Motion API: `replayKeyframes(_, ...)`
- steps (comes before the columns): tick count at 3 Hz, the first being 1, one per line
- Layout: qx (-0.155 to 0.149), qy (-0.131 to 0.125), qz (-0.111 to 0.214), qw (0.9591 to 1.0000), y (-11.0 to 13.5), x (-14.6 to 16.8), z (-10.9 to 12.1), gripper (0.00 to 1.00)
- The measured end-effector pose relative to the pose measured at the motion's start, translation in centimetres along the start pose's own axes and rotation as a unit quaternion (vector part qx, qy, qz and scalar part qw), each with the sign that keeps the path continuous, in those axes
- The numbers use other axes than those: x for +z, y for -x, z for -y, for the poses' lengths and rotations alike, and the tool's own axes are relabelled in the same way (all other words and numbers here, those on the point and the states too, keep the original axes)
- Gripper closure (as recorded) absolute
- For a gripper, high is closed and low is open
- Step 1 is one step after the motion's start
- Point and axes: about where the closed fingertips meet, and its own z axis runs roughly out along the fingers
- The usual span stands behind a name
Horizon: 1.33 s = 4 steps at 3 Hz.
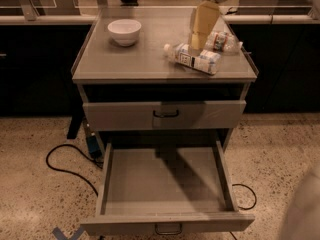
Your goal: Place blue plastic bottle into middle drawer
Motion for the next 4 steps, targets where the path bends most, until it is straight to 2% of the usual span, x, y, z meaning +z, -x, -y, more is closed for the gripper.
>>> replayKeyframes(1, 0.014, 0.032, -0.006, 0.9994, -2.8, 4.8, 3.2, 0.00)
replayKeyframes(2, 0.050, 0.049, 0.010, 0.9975, -5.6, 12.1, 6.8, 0.00)
replayKeyframes(3, 0.050, 0.038, 0.015, 0.9979, -5.4, 12.6, 7.4, 0.00)
replayKeyframes(4, 0.063, 0.080, 0.025, 0.9945, -5.7, 16.9, 6.2, 0.00)
